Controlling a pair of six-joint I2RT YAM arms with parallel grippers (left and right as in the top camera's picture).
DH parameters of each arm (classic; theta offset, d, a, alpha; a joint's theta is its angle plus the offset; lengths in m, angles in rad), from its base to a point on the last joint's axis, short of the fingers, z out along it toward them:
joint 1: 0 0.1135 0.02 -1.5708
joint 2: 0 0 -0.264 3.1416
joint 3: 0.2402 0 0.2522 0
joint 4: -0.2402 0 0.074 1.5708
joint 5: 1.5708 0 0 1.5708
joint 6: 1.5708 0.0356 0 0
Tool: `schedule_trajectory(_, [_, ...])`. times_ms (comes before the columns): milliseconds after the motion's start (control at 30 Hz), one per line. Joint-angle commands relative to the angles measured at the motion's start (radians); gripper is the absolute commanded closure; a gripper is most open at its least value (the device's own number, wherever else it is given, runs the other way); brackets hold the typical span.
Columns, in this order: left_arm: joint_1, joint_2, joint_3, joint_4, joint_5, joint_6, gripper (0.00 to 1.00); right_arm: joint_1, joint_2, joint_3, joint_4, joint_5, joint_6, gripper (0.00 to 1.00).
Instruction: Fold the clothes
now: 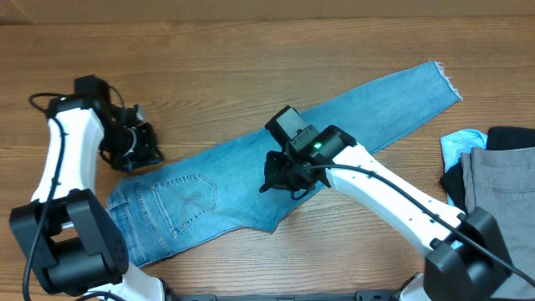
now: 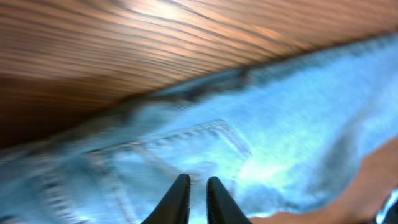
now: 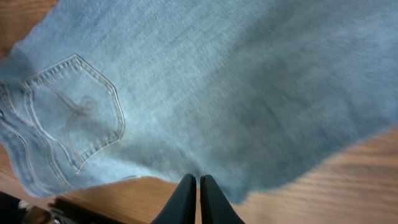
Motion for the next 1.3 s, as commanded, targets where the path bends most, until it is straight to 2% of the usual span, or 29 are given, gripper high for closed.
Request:
schedule_trajectory(0, [-0.085, -0.019, -0.076, 0.000, 0.073, 0.011, 0.88, 0.003, 0.100, -0.055, 0.017, -0.015, 0.081, 0.93])
schedule_trajectory(67, [-0.104, -0.019, -0.133, 0.017, 0.072, 0.010, 0.88, 0.002, 0.140, -0.083, 0.021, -0.015, 0.111, 0.93])
schedule_trajectory(233, [-0.108, -0.019, -0.330, 0.098, -0.007, -0.042, 0.88, 0.002, 0.175, -0.226, 0.012, -0.015, 0.349, 0.96])
schedule_trajectory(300, [-0.108, -0.019, -0.370, 0.130, -0.010, -0.043, 0.87, 0.002, 0.175, -0.252, 0.023, -0.015, 0.378, 0.96])
schedule_trajectory(367, [-0.108, -0.019, -0.394, 0.160, -0.054, -0.062, 0.87, 0.002, 0.175, -0.251, 0.031, -0.020, 0.373, 0.96])
schedule_trajectory(533, [-0.106, -0.019, -0.412, 0.307, -0.477, -0.269, 0.82, 0.002, 0.175, -0.248, 0.054, -0.058, 0.349, 0.96])
schedule_trajectory(667, [-0.093, -0.019, -0.393, 0.414, -0.546, -0.282, 0.82, 0.002, 0.174, -0.208, 0.054, -0.075, 0.266, 0.96])
schedule_trajectory(733, [-0.079, -0.019, -0.358, 0.415, -0.550, -0.282, 0.82, 0.002, 0.160, -0.164, 0.052, -0.074, 0.186, 0.96])
schedule_trajectory(800, [-0.046, -0.019, -0.285, 0.399, -0.546, -0.278, 0.78, 0.002, 0.127, -0.106, 0.038, -0.047, 0.117, 0.96])
schedule_trajectory(867, [-0.014, -0.019, -0.183, 0.336, -0.481, -0.245, 0.77, 0.002, 0.082, -0.040, 0.023, -0.003, 0.056, 0.92])
schedule_trajectory(967, [0.025, -0.019, -0.012, 0.150, -0.398, -0.229, 0.72, 0.002, 0.030, 0.031, 0.006, 0.021, 0.031, 0.89])
schedule_trajectory(1033, [0.038, -0.019, 0.059, 0.029, -0.359, -0.229, 0.66, 0.002, 0.005, 0.055, 0.002, 0.023, 0.031, 0.86])
schedule_trajectory(1100, [0.048, -0.019, 0.090, -0.086, -0.354, -0.230, 0.64, 0.002, -0.016, 0.058, -0.001, 0.023, 0.031, 0.84])
schedule_trajectory(1200, [0.050, -0.019, 0.028, -0.133, -0.397, -0.269, 0.69, 0.002, -0.020, 0.058, -0.032, 0.024, 0.031, 0.84])
schedule_trajectory(1267, [0.063, -0.019, -0.057, -0.097, -0.444, -0.323, 0.79, 0.002, -0.020, 0.058, -0.052, 0.023, 0.031, 0.84])
